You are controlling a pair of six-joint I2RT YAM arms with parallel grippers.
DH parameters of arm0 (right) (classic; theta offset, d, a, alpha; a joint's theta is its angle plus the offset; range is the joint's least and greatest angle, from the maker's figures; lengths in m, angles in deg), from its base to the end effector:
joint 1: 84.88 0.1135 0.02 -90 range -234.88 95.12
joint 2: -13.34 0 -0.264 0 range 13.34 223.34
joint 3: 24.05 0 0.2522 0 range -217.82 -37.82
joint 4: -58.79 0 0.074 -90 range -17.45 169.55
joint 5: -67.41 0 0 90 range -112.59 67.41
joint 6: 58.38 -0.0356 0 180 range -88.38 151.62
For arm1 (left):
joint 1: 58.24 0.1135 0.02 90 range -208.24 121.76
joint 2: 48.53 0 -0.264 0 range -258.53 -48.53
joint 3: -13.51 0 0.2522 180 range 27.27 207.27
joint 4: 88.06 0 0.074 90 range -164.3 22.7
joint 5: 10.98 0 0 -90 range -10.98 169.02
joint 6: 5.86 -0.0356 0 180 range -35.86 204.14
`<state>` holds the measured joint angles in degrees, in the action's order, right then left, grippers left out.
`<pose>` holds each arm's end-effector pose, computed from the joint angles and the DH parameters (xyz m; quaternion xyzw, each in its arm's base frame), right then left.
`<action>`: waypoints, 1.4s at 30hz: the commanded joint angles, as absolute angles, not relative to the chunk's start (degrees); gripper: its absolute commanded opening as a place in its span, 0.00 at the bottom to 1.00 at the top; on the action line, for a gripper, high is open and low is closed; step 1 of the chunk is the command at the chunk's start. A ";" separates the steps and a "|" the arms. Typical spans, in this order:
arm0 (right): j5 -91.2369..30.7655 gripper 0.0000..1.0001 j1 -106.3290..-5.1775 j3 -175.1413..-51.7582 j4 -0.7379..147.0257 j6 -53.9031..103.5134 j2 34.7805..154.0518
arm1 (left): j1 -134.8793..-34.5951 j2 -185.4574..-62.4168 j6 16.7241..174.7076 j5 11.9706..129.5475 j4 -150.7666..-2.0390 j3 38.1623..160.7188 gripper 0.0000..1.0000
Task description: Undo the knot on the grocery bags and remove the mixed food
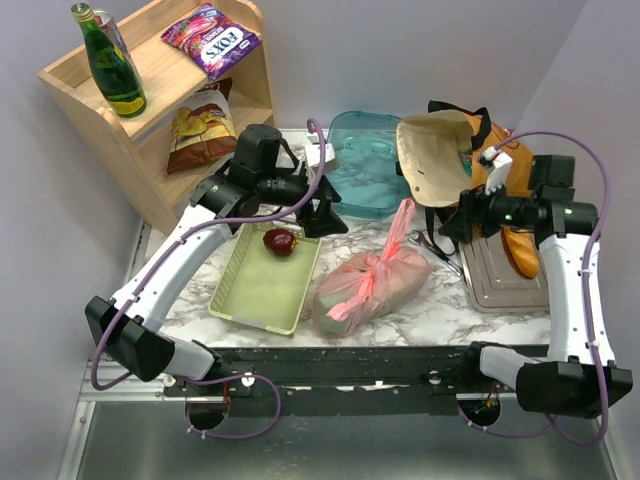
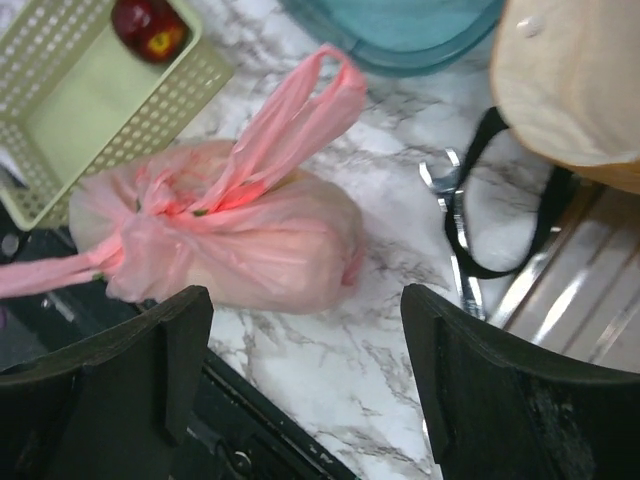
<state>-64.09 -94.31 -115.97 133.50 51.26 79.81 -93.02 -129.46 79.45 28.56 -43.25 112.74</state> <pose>0.2091 -0.0108 0.3877 -0.2008 0.8622 0.2398 0.3984 0.2343 -0.1961 0.4102 0.4709 0.6484 -0.4736 0.3655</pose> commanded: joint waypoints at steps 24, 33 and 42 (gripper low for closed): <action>-49.03 0.19 -54.67 -81.39 100.30 66.48 65.93 | -101.58 -126.39 29.54 34.52 -50.74 91.57 0.50; -47.74 0.01 -54.48 -78.31 97.72 70.32 62.88 | -107.51 -135.72 36.99 36.39 -59.54 95.53 0.51; -47.23 0.01 -54.38 -77.54 95.58 71.96 59.44 | -107.60 -141.67 37.63 39.86 -55.91 97.70 0.30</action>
